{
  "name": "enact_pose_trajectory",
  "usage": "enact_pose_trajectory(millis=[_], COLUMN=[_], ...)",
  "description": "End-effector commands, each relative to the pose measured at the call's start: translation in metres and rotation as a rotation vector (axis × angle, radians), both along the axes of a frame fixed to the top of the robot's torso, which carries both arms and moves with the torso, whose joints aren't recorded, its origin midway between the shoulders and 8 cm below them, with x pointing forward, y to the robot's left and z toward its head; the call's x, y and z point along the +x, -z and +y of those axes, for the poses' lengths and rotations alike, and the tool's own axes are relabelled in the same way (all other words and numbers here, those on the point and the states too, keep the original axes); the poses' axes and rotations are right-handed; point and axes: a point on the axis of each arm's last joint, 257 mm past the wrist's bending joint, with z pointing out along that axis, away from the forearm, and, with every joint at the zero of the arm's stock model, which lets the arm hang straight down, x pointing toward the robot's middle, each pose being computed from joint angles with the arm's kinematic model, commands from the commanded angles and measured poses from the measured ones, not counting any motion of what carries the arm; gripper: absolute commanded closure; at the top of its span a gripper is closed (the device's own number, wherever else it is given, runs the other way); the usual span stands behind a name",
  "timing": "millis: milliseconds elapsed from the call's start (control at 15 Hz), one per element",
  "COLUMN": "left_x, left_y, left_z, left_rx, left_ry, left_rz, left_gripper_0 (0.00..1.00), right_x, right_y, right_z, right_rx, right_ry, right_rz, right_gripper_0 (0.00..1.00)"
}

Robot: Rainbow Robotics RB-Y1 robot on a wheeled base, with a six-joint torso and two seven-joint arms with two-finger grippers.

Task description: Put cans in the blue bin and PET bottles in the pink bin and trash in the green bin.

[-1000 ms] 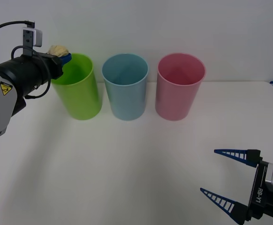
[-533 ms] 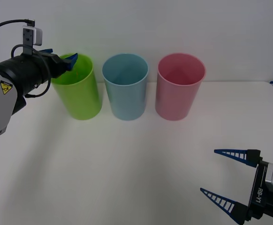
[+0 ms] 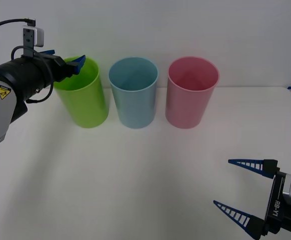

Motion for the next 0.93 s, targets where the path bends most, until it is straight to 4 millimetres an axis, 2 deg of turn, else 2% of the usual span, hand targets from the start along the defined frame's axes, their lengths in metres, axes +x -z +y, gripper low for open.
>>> enact_pose_trajectory(millis=[67,267,467,533,733,933], left_x=[-0.01,-0.026,-0.059,-0.07,-0.115,-0.151], left_y=[-0.031,-0.065,-0.106,-0.113,-0.112,-0.089], left_z=[-0.01,-0.017,0.0,0.006,0.032,0.058], left_rx=[-0.053,-0.102,-0.125,-0.141,-0.148,-0.13], left_ry=[0.055,0.131,0.205,0.214,0.248,0.241], left_rz=[-0.044,-0.082,-0.08,-0.084,-0.044,0.014], left_gripper_0=[0.0,0.0,0.0,0.0,0.0,0.0], right_x=[0.0,0.0,0.0,0.0,0.0,0.0], right_y=[0.0,0.0,0.0,0.0,0.0,0.0], right_z=[0.0,0.0,0.0,0.0,0.0,0.0], right_rx=[0.0,0.0,0.0,0.0,0.0,0.0], right_ry=[0.0,0.0,0.0,0.0,0.0,0.0], right_rz=[0.0,0.0,0.0,0.0,0.0,0.0], right_gripper_0=[0.0,0.0,0.0,0.0,0.0,0.0])
